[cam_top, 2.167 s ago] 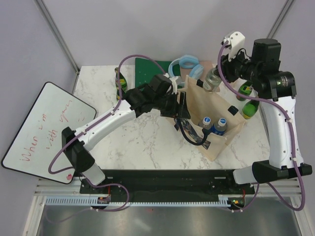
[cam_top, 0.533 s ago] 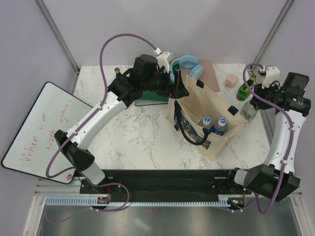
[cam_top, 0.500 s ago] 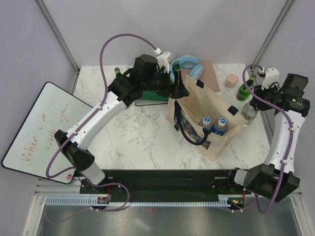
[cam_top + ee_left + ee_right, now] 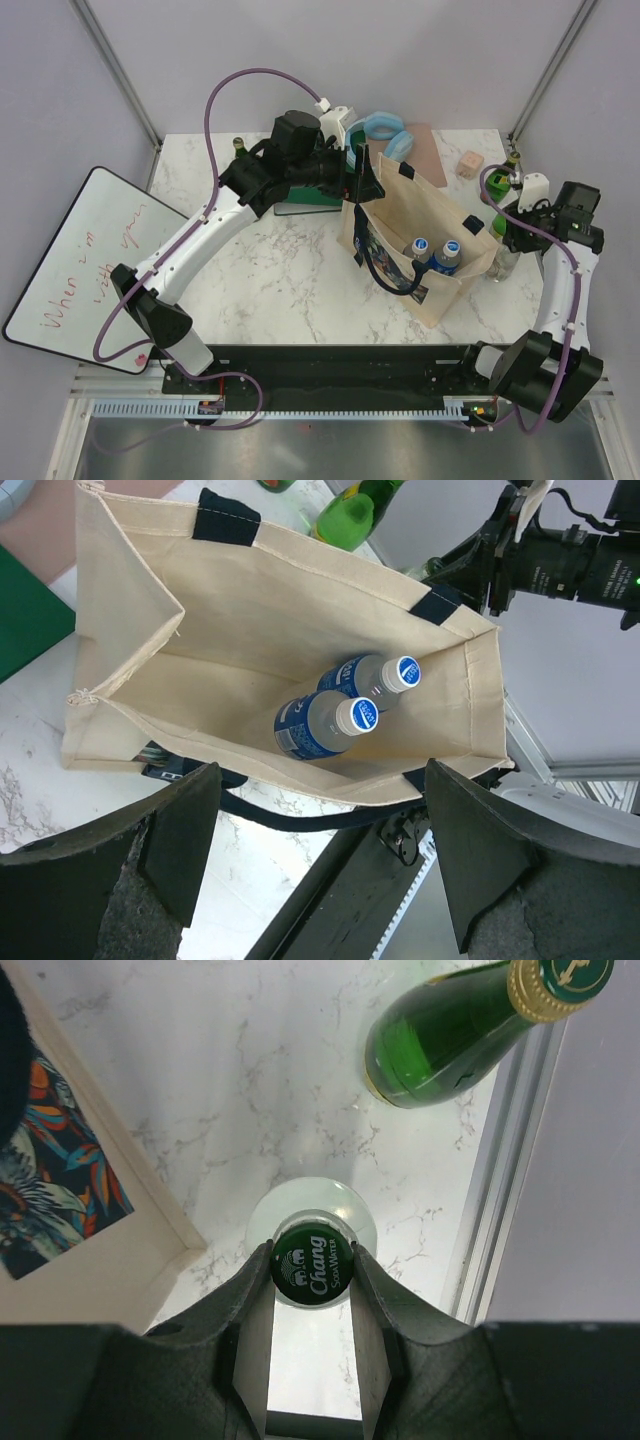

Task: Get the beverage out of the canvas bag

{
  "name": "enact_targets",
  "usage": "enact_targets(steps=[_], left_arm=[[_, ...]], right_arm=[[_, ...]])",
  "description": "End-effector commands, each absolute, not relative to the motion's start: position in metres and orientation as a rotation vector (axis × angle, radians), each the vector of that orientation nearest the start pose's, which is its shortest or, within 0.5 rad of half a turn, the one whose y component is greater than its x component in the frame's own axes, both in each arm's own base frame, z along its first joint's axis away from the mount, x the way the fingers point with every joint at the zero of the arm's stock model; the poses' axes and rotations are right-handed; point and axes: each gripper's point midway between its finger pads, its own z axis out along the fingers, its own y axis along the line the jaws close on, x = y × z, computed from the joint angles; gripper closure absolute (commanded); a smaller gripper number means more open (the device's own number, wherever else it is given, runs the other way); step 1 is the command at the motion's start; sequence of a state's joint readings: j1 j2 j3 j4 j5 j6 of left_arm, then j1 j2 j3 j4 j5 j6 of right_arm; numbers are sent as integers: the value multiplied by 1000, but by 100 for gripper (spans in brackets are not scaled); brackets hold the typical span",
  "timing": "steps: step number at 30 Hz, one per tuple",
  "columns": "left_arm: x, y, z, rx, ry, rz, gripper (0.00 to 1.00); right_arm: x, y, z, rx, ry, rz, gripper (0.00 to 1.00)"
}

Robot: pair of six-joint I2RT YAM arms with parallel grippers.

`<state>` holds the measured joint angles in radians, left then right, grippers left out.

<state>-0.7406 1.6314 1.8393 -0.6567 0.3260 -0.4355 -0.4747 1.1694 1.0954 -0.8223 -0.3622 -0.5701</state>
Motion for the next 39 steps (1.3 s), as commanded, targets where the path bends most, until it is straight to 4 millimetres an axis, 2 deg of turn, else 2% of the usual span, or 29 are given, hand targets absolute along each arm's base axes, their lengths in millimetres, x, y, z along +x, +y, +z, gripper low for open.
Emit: enact_targets(steps=[1,17,20,24,27,33,39], left_arm=[[287,-363,365,607,2031,-1061,11],[282,-362,352,611,2067,-1063,11],[280,-362,349,621,2073,-1061,11],[278,-364,345,642,2086,-1053,11],[276,-367,343,662,2095,-1037,11],[270,-377,340,723,2094,-995,11],[264,-390,335,790,2081,-959,11]], right_arm=[[304,-117,220,-329,2187,-219,100],[303,-118,189,-307,2231,-185,93],[301,-119,183,-300,2245,-178,86],[295,-119,178,-293,2259,-177,70],[292,-118,178,-291,2265,-176,63],[289,-117,187,-290,2264,-177,50],[288,-116,205,-298,2246,-184,44]])
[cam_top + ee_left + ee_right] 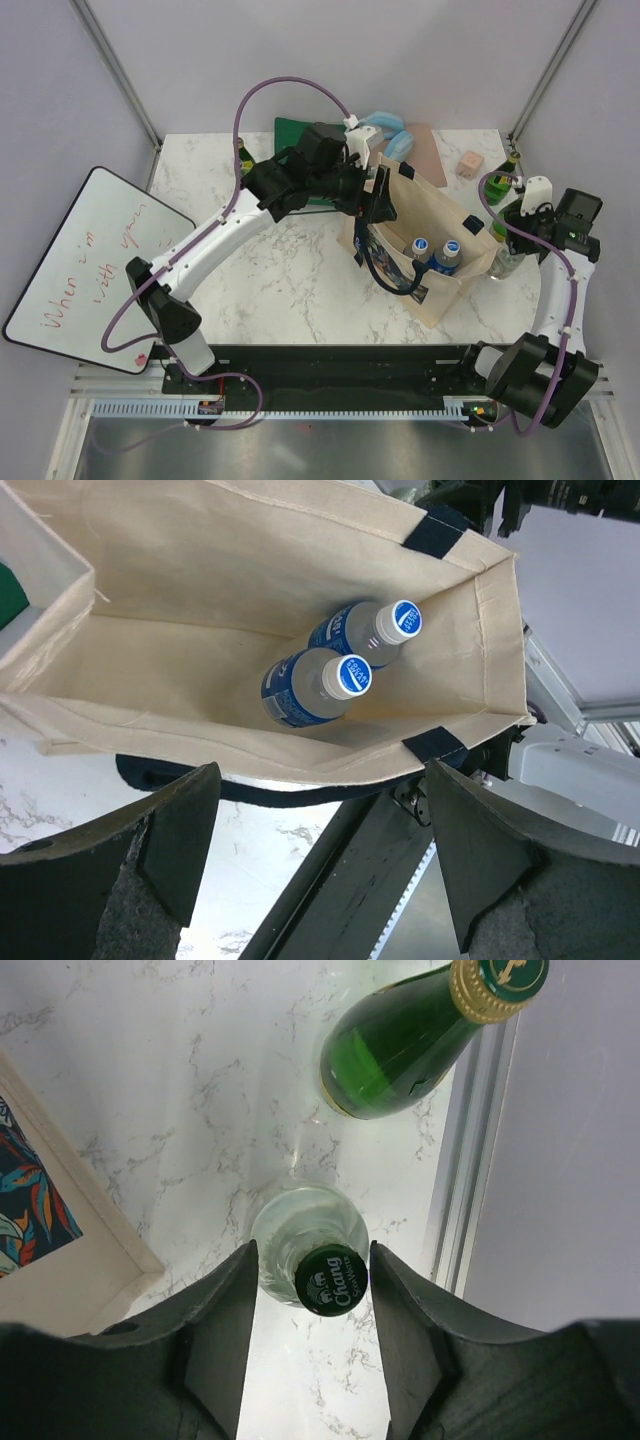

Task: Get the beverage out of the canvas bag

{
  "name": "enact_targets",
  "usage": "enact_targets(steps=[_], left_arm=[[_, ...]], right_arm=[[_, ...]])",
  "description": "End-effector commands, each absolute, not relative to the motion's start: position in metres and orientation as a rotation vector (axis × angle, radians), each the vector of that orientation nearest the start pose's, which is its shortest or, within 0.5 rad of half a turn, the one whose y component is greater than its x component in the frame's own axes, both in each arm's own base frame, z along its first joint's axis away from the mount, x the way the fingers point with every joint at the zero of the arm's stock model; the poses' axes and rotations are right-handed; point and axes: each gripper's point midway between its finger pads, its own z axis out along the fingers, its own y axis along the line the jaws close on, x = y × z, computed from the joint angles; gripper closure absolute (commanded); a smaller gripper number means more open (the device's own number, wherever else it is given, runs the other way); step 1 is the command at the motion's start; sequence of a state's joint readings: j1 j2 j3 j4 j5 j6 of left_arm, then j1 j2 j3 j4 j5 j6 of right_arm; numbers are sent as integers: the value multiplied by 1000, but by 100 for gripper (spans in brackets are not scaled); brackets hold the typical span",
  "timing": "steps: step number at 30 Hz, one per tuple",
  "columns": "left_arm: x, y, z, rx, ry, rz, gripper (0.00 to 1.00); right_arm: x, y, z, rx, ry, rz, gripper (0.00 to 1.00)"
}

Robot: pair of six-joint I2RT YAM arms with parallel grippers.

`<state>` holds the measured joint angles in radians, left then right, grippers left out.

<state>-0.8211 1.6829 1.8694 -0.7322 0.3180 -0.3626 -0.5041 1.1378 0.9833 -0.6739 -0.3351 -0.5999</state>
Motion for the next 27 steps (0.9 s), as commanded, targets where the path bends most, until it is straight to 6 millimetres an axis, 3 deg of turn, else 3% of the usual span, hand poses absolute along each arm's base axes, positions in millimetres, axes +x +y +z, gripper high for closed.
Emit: enact_targets(steps=[1,9,17,20,27], left_arm=[[260,-393,336,807,2072,-960,11],[255,-413,334,911,2019,-902,10],[245,-445,324,971,2012,-897,11],[245,-452,312,975,2054,-889,11],[234,-464,284,988,2130,-817,12]], right_arm=[[289,-115,209,-298,2238,-180,44],[294,-99,265,-335,2156,-107,42],[295,-47,314,-434,2007,179,42],[293,-29,327,-442,1959,269,42],[294,-18,329,-423,1954,351,43]])
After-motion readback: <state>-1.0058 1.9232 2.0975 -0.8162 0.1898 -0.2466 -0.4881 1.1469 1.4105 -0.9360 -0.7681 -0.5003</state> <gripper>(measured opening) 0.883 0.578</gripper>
